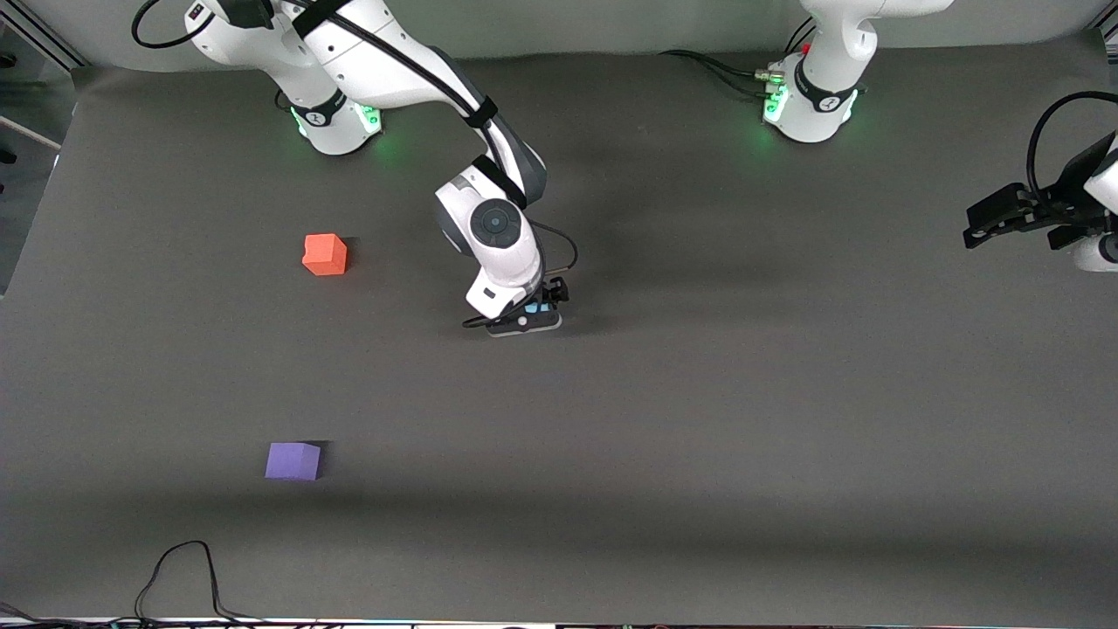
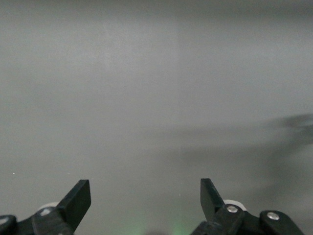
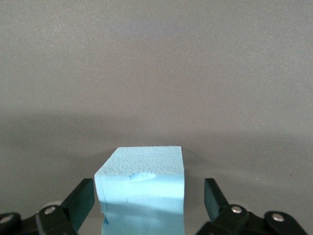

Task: Place blue block between orange and purple blocks
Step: 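Lift the blue block and carry it toward the orange block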

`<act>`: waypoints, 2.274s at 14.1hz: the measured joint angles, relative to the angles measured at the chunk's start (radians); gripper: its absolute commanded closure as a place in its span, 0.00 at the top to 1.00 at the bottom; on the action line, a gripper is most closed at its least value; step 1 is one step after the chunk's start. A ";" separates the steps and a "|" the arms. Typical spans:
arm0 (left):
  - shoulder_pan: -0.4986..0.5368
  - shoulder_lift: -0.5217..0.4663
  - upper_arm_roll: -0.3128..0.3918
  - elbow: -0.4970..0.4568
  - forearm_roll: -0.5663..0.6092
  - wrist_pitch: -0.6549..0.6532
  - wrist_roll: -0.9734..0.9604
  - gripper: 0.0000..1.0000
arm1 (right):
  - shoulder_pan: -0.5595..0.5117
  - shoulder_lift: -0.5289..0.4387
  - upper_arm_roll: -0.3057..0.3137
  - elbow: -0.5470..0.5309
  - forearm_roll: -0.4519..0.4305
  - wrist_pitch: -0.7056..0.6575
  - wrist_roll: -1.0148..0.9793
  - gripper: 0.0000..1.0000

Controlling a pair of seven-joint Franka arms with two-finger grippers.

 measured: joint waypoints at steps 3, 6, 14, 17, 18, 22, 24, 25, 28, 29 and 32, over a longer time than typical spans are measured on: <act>0.029 0.000 -0.027 -0.001 0.000 0.000 0.001 1.00 | 0.000 0.000 0.000 0.001 0.035 0.000 0.014 0.44; 0.031 0.000 -0.031 -0.003 0.000 0.001 0.001 1.00 | 0.000 0.000 -0.001 0.005 0.050 0.000 0.022 0.42; 0.033 0.000 -0.032 -0.010 0.000 0.010 0.001 1.00 | -0.039 -0.115 -0.072 0.330 0.051 -0.483 0.021 0.44; 0.034 0.000 -0.032 -0.010 0.000 0.010 0.001 1.00 | -0.127 -0.160 -0.074 0.578 0.065 -0.759 0.006 0.44; 0.035 0.000 -0.032 -0.010 0.001 0.010 0.001 1.00 | -0.160 -0.165 -0.074 0.644 0.080 -0.822 -0.012 0.44; 0.036 0.000 -0.033 -0.012 0.003 0.010 0.015 1.00 | -0.260 -0.164 -0.078 0.768 0.092 -0.928 -0.112 0.46; 0.036 0.000 -0.034 -0.017 0.005 0.010 0.032 1.00 | -0.297 -0.170 -0.080 0.778 0.091 -0.931 -0.157 0.46; 0.036 0.000 -0.034 -0.020 0.009 0.010 0.049 1.00 | -0.318 -0.178 -0.087 0.773 0.087 -0.938 -0.179 0.46; 0.037 0.000 -0.034 -0.022 0.015 0.010 0.065 1.00 | -0.406 -0.226 -0.106 0.694 0.057 -0.949 -0.282 0.46; 0.038 0.000 -0.034 -0.022 0.015 0.010 0.067 1.00 | -0.478 -0.249 -0.075 0.657 0.044 -0.949 -0.329 0.46; 0.039 0.000 -0.034 -0.022 0.016 0.011 0.075 1.00 | -0.792 -0.338 0.128 0.536 -0.035 -0.948 -0.477 0.46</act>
